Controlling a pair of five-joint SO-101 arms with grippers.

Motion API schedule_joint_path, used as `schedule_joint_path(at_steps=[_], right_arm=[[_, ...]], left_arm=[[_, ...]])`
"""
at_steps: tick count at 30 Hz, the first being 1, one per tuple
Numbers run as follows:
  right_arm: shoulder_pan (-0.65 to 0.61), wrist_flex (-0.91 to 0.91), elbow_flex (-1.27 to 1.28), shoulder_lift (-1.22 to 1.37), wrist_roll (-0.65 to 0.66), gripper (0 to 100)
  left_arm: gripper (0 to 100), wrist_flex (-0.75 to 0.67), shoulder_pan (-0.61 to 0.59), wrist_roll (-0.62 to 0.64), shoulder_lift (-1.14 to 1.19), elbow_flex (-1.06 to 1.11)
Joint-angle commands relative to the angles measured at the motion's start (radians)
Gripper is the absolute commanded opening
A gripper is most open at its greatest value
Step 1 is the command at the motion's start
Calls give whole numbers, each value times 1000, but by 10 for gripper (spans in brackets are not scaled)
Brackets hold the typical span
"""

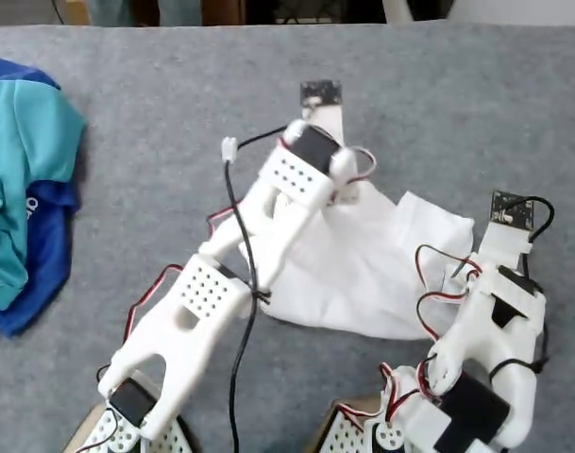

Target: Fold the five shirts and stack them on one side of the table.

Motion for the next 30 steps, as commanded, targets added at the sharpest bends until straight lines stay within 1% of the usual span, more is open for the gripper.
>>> schedule_joint_path(at_steps=[1, 4, 6, 9, 13, 15, 17, 21, 23, 25, 27, 30], right_arm=[[21, 55, -77, -93, -8, 111], [18, 207, -216, -199, -8, 181], [-14, 284, -308, -255, -8, 199], [-86, 324, -409, -285, -8, 198], [-186, 321, -476, -252, -8, 198], [-224, 321, -507, -208, -8, 198], [-249, 321, -549, -145, -8, 198], [-290, 328, -682, 19, -9, 198], [-318, 330, -760, 107, -40, 198], [-358, 362, -854, 196, -68, 198], [-413, 425, -954, 294, -75, 198], [-514, 549, -1095, 447, -75, 198]], left_arm=[[27, 9, -79, -112, -121, -96], [27, 9, -137, -178, -267, -25], [27, 9, -173, -196, -382, 90], [27, 9, -222, -229, -578, 318], [28, 8, -282, -344, -858, 662], [28, 8, -337, -400, -1000, 825], [28, 8, -407, -491, -1131, 970], [28, 8, -556, -767, -1361, 1265], [28, 8, -616, -881, -1455, 1423], [28, 6, -667, -951, -1524, 1564], [28, 6, -700, -1016, -1545, 1678], [28, 6, -753, -1054, -1547, 1779]])
